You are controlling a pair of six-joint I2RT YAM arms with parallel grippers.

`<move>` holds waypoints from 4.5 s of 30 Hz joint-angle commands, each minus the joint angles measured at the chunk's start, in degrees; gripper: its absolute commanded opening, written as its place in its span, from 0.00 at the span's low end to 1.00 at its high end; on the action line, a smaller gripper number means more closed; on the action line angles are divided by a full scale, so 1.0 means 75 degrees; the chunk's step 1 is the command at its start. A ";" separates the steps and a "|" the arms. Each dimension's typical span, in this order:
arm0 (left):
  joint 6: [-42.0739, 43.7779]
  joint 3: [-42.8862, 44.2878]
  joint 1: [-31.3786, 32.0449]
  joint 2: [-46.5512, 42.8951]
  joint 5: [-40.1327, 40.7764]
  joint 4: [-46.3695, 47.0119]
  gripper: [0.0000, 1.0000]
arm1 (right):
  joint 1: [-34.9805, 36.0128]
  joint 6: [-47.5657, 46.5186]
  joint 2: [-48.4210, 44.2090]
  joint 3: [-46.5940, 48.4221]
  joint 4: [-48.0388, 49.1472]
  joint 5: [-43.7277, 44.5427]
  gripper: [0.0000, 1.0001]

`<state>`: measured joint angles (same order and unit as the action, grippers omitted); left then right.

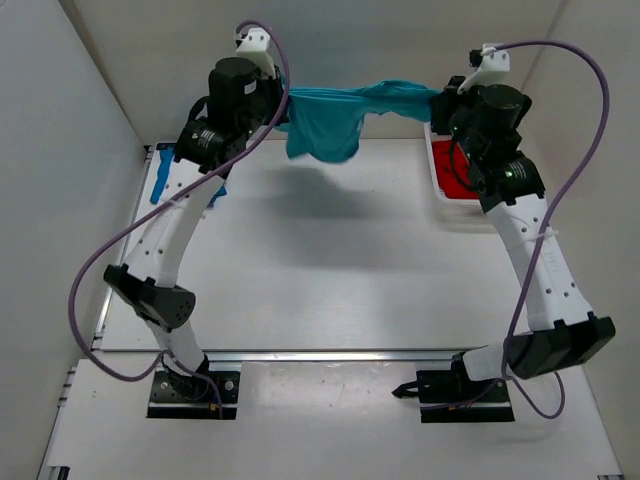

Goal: Fold and stack the t-shirts
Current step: Flatten out the tshirt

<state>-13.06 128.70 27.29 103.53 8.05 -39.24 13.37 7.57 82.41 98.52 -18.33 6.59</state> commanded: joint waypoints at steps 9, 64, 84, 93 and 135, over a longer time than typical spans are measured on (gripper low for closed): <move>-0.0985 -0.7956 -0.0042 -0.4646 -0.0518 -0.0379 0.47 | -0.0773 0.0873 -0.2971 -0.5348 -0.1105 -0.0581 0.00; -0.1880 -1.0153 0.0861 -0.1686 -0.0230 0.0932 0.22 | -0.3411 0.3161 -0.4028 -0.8987 -0.3029 -0.1395 0.50; -0.1774 -0.9954 0.0967 -0.3291 -0.0066 0.0346 0.00 | -0.3517 0.4088 -0.3360 -0.9432 -0.2970 -0.1161 0.42; -0.1634 -0.9943 0.0885 -0.4158 -0.0125 0.0615 0.00 | -0.3248 0.4171 -0.3171 -0.9750 -0.1765 -0.1219 0.00; -0.1001 -0.7162 -0.0931 -0.4110 -0.0804 0.1905 0.00 | 0.1109 0.0795 0.0411 0.2407 0.0404 -0.4006 0.00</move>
<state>-19.53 76.79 21.45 81.14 2.48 -27.16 16.82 13.45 82.76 105.97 -22.46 -15.49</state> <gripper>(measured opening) 0.022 0.004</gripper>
